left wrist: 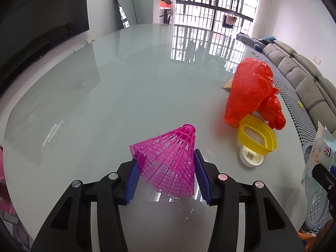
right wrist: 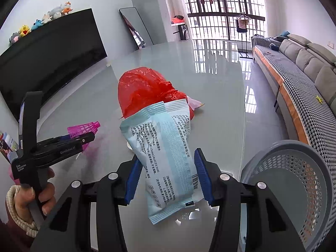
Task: Collect trash
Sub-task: 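Carry the shuttlecock and the packet over the grey basket with both grippers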
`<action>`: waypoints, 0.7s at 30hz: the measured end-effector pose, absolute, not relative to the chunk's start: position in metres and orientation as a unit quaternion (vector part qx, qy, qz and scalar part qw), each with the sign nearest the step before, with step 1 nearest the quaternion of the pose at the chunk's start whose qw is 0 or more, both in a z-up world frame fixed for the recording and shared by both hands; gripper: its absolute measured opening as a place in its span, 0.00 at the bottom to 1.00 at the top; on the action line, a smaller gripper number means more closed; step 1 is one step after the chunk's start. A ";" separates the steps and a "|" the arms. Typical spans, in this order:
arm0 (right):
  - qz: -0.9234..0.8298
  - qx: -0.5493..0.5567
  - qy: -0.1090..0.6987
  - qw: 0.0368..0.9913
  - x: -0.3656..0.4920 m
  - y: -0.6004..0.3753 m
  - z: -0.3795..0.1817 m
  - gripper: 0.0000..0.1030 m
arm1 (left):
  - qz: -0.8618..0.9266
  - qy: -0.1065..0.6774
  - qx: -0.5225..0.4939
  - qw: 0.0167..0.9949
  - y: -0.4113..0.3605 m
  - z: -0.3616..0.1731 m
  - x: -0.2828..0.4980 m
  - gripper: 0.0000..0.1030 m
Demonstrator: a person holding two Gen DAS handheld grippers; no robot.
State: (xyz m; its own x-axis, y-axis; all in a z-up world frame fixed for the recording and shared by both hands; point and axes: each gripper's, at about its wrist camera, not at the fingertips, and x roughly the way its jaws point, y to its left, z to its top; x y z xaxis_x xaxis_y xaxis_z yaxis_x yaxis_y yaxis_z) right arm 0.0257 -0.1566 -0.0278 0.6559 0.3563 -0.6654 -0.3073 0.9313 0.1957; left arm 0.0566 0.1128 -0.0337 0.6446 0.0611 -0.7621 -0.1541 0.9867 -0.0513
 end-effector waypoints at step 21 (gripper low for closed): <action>0.156 0.048 0.356 0.920 -0.022 -0.174 -0.029 0.47 | -0.012 0.380 -0.027 0.925 0.060 -0.002 0.001 0.46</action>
